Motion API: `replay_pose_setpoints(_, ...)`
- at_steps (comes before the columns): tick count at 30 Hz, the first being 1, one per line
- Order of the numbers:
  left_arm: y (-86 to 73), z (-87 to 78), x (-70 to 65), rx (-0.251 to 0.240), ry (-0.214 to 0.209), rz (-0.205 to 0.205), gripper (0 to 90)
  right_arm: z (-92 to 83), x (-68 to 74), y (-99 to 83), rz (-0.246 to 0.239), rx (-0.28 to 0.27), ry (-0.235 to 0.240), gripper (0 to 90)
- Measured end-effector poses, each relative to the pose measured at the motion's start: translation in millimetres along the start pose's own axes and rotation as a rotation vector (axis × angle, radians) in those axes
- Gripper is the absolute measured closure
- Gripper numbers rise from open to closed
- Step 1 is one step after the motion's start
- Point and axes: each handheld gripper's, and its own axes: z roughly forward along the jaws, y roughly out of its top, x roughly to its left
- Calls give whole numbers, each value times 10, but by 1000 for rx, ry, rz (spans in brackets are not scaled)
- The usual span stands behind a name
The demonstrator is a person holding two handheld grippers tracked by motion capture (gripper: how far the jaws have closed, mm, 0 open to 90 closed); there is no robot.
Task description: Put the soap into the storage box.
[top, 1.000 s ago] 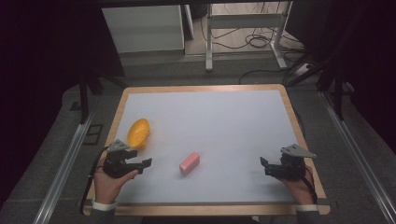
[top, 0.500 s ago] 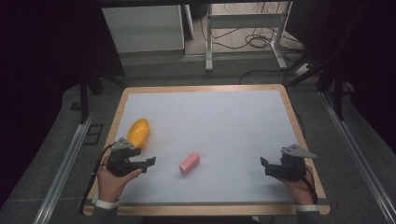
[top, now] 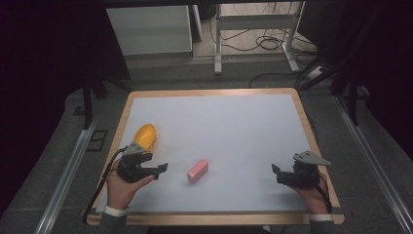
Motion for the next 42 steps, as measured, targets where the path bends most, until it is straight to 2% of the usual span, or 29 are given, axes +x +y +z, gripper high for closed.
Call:
replay_pose_setpoints(18,127,134,-189,28,-29,51,257,0,-13,-8,-2,7,0,65)
replay_pose_setpoints(20,133,143,-196,25,-43,44,256,2,-13,-8,-3,9,-1,65)
replay_pose_setpoints(27,137,171,-210,31,-44,42,256,8,-15,-12,-5,15,-6,65)
replay_pose_setpoints(34,190,217,-292,46,-53,69,254,12,-15,-16,-6,19,-7,65)
replay_pose_setpoints(38,207,248,-328,50,-70,68,253,13,-20,-20,-9,22,-8,65)
replay_pose_setpoints(42,226,295,-377,71,-68,87,250,13,-21,-21,-11,22,-8,65)
